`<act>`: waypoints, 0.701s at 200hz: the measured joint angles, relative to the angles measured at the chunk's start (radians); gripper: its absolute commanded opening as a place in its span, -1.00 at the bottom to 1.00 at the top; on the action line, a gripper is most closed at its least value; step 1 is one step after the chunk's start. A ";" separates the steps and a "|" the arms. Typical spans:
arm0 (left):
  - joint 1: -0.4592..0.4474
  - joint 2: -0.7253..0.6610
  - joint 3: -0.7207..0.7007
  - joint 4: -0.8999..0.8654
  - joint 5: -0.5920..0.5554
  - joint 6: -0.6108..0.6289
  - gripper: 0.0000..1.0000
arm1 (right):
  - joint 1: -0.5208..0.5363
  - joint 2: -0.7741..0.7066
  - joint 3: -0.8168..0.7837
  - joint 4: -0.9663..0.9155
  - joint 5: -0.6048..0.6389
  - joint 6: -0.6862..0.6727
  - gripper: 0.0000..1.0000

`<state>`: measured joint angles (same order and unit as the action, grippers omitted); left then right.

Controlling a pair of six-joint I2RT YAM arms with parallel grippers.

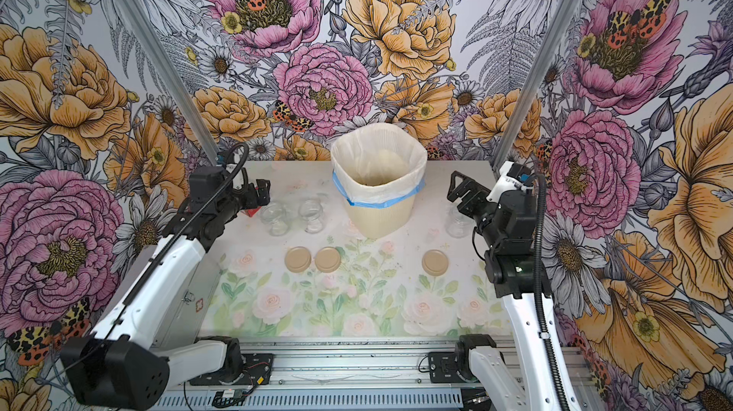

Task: Empty moldy tea leaves from jars
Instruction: Reset both arms

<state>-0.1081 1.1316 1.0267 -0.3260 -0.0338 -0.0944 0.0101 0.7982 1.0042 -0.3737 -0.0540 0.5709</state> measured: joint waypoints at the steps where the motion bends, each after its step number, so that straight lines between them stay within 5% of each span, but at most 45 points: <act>1: 0.000 -0.005 -0.006 0.007 0.000 0.000 0.98 | 0.001 -0.006 -0.008 0.004 0.006 -0.010 0.99; 30: 0.001 -0.082 -0.258 0.242 -0.001 0.007 0.98 | 0.021 -0.122 -0.195 0.055 0.104 -0.251 0.99; 66: 0.015 -0.042 -0.519 0.471 -0.014 0.016 0.98 | 0.022 -0.182 -0.398 0.118 0.183 -0.364 1.00; 140: 0.097 0.114 -0.674 0.861 -0.068 0.100 0.98 | 0.021 -0.274 -0.766 0.452 0.234 -0.496 0.99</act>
<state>-0.0113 1.2453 0.3527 0.5354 -0.1013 0.0059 0.0315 0.5240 0.2382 0.0784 0.1802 0.0750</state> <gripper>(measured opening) 0.987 0.996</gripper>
